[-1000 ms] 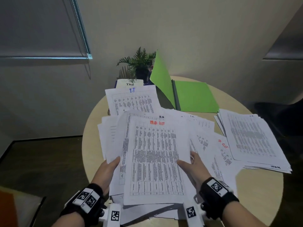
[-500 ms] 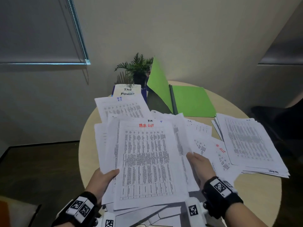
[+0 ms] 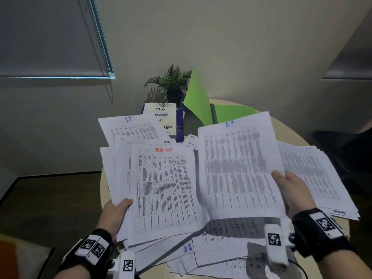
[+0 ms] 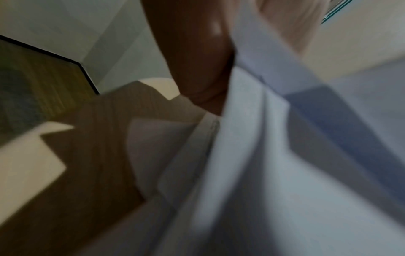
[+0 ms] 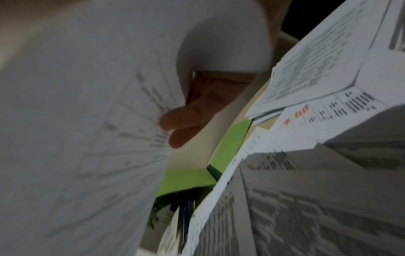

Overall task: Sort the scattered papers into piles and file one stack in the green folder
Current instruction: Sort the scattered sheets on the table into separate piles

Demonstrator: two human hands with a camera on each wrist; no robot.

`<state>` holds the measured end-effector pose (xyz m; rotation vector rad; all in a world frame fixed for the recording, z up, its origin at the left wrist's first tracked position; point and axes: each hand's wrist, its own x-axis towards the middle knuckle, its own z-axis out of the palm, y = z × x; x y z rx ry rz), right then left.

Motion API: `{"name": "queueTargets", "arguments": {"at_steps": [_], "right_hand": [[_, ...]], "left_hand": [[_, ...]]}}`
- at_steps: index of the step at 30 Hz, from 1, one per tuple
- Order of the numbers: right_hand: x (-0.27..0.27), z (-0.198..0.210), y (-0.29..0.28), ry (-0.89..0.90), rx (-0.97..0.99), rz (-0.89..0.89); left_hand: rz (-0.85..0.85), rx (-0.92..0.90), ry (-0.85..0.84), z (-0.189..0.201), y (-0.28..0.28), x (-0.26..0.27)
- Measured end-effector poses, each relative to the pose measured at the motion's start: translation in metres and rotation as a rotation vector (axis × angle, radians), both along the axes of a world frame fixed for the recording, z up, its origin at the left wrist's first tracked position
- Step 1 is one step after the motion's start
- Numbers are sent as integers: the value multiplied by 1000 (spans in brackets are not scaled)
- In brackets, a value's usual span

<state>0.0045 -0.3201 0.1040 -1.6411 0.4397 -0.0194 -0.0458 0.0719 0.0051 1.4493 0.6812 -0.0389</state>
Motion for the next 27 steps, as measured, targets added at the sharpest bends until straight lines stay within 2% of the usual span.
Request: {"name": "queueTargets", "arguments": {"at_steps": [5, 8, 12, 14, 17, 19, 23, 25, 27], "right_hand": [[-13, -25, 33, 81, -27, 116], [-15, -48, 47, 150, 24, 144], [-17, -67, 62, 195, 83, 316], [-20, -73, 69, 205, 124, 415], [-21, -74, 77, 203, 78, 526], [-17, -66, 76, 191, 80, 463], [10, -52, 62, 156, 41, 222], [21, -44, 57, 124, -12, 195], [31, -35, 57, 105, 40, 208]], "left_hand": [[-50, -9, -22, 8, -25, 4], [-64, -28, -51, 12, -36, 5], [-139, -72, -76, 10, -43, 4], [-201, -41, -81, 9, -48, 3], [-258, 29, -55, 8, -48, 4], [-267, 13, -50, 7, -39, 3], [-351, -46, -30, 6, -22, 3], [-442, -18, -7, 9, -21, 2], [-523, 7, 6, 11, -23, 2]]}}
